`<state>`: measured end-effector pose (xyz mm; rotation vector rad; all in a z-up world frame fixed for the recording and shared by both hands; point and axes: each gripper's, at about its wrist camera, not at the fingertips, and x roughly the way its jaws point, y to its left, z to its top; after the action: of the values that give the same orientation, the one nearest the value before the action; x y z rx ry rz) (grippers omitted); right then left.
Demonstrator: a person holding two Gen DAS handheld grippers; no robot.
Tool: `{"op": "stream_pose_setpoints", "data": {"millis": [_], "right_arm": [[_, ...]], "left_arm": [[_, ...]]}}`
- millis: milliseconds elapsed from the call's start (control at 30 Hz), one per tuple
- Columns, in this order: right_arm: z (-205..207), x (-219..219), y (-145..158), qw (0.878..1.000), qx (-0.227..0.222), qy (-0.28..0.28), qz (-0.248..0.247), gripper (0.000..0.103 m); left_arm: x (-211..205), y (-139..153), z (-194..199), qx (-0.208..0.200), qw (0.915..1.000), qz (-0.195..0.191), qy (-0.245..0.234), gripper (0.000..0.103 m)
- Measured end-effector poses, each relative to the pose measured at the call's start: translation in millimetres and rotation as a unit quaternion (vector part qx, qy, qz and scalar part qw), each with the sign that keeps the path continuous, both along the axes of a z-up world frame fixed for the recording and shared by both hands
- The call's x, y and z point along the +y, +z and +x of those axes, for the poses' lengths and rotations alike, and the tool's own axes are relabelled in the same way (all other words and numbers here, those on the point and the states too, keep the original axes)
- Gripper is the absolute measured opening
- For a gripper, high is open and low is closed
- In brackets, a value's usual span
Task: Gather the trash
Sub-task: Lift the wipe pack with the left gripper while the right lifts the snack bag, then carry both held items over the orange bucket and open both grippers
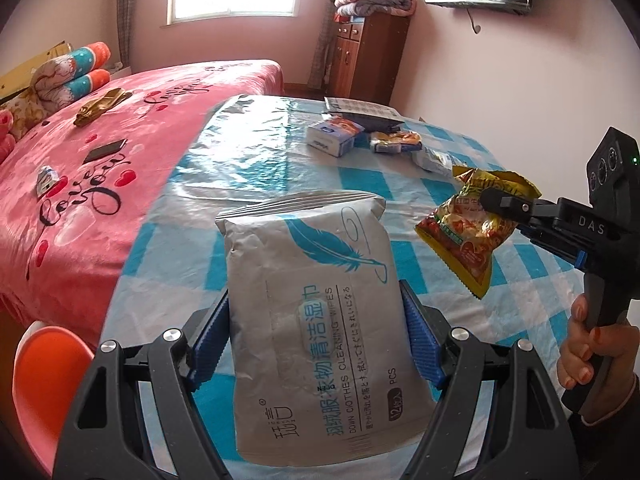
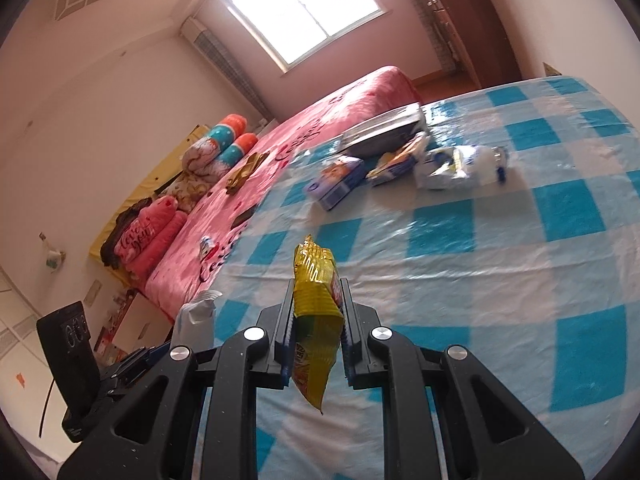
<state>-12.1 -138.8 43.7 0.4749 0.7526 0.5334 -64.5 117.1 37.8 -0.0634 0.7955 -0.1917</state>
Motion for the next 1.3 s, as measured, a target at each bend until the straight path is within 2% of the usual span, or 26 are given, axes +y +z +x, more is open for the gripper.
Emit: {"op": "stream_pose_setpoints", "data": {"millis": [233, 500, 667, 967, 1300], "right_arm": [[-7, 51, 10, 0.998, 0.004, 0.057, -0.003, 0.020], [-13, 121, 19, 0.991, 0.011, 0.135, 0.004, 0.020], [-21, 168, 24, 0.982, 0.017, 0.188, 0.005, 0.020], [-38, 258, 27, 0.959, 0.017, 0.281, -0.019, 0.020], [-53, 330, 19, 0.938, 0.026, 0.343, -0.041, 0.020]], "left_arm": [[35, 9, -17, -0.013, 0.9995, -0.002, 0.028, 0.078], [93, 16, -42, -0.018, 0.9960, 0.007, 0.087, 0.078], [133, 12, -59, -0.011, 0.9911, 0.016, 0.132, 0.078], [194, -6, -88, 0.009, 0.9791, 0.023, 0.202, 0.078], [241, -31, -110, 0.035, 0.9643, 0.020, 0.262, 0.078]]}}
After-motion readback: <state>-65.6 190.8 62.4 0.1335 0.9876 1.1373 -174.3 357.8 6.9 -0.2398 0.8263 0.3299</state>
